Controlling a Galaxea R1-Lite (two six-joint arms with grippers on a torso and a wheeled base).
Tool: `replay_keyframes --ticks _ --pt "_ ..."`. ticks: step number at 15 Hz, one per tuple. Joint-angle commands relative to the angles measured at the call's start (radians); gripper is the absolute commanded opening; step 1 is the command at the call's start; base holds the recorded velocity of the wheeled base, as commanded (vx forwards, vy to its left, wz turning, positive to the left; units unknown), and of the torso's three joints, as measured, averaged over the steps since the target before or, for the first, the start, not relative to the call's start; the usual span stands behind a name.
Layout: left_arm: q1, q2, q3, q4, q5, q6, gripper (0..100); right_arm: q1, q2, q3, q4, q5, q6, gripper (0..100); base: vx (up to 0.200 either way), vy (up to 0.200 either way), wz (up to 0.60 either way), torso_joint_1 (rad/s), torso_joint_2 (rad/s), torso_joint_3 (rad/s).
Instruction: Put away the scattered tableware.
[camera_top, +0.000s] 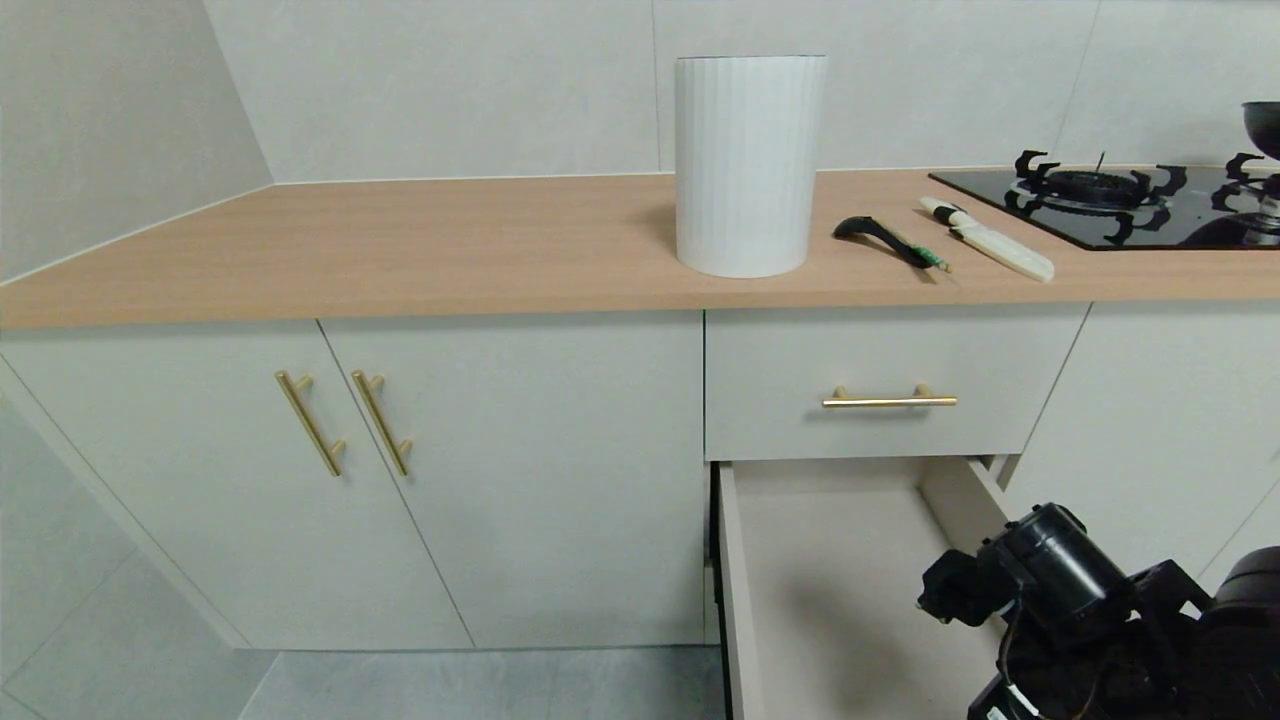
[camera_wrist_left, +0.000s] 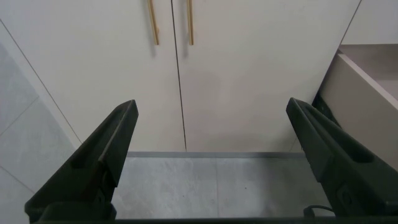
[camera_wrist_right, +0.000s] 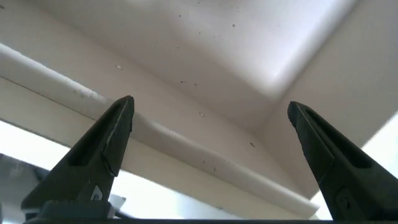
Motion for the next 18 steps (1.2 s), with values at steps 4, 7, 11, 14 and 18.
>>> replay_keyframes --ticks 4,7,11,14,18 --pt "0.001 0.002 0.0 0.0 0.001 0.0 100 -0.002 -0.004 -0.128 -0.005 0.0 0.228 100 0.0 0.0 0.0 0.0 0.0 0.0" --pt "0.001 0.002 0.0 0.0 0.001 0.0 100 -0.032 -0.012 -0.216 -0.009 -0.006 0.386 100 0.0 0.0 0.0 0.0 0.0 0.0" --pt "0.001 0.002 0.0 0.0 0.001 0.0 100 -0.055 -0.049 -0.217 -0.057 -0.01 0.386 100 0.0 0.0 0.0 0.0 0.0 0.0" --pt "0.001 0.002 0.0 0.0 0.001 0.0 100 -0.065 -0.08 -0.214 -0.068 -0.017 0.38 100 0.0 0.0 0.0 0.0 0.0 0.0" --pt "0.001 0.002 0.0 0.0 0.001 0.0 100 -0.065 -0.101 -0.207 -0.068 -0.039 0.38 100 0.0 0.0 0.0 0.0 0.0 0.0"
